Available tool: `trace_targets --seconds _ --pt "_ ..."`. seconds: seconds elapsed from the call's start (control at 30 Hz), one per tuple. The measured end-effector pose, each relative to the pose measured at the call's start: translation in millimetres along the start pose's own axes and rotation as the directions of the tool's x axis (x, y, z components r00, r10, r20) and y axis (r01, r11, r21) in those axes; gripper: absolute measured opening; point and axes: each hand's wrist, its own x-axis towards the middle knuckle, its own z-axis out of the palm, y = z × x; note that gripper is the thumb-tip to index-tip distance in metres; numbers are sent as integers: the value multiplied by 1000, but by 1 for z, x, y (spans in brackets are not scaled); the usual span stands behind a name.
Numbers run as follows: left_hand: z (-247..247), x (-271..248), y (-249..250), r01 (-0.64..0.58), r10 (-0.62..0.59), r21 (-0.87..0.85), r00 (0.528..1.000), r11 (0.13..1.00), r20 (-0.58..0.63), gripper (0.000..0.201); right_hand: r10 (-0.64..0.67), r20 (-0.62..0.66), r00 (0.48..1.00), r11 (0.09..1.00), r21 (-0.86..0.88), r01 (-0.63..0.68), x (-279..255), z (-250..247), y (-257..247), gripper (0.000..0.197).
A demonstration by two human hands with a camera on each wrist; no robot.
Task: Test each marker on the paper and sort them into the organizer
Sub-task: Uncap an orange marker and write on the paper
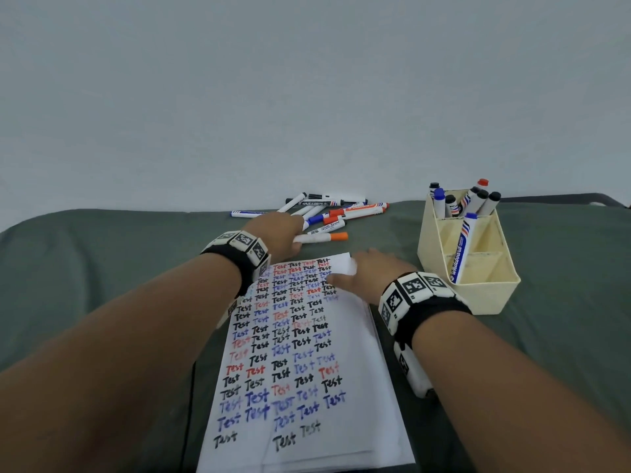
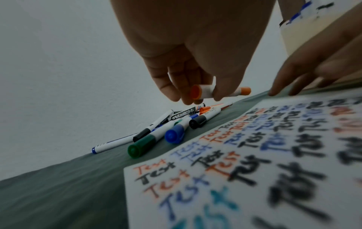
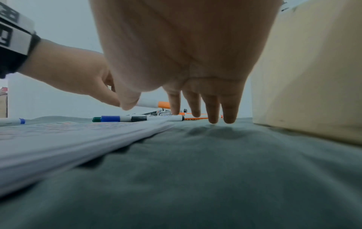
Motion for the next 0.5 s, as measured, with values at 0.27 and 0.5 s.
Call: trace_targets --seconds 0.27,0.5 --pt "13 -49 5 -267 199 -175 923 948 -329 7 -199 -322 925 979 -22 203 -3 -5 0 47" --pt "20 -73 9 -312 213 -250 911 917 -354 8 -314 -331 890 947 -46 317 -9 -12 -3 46"
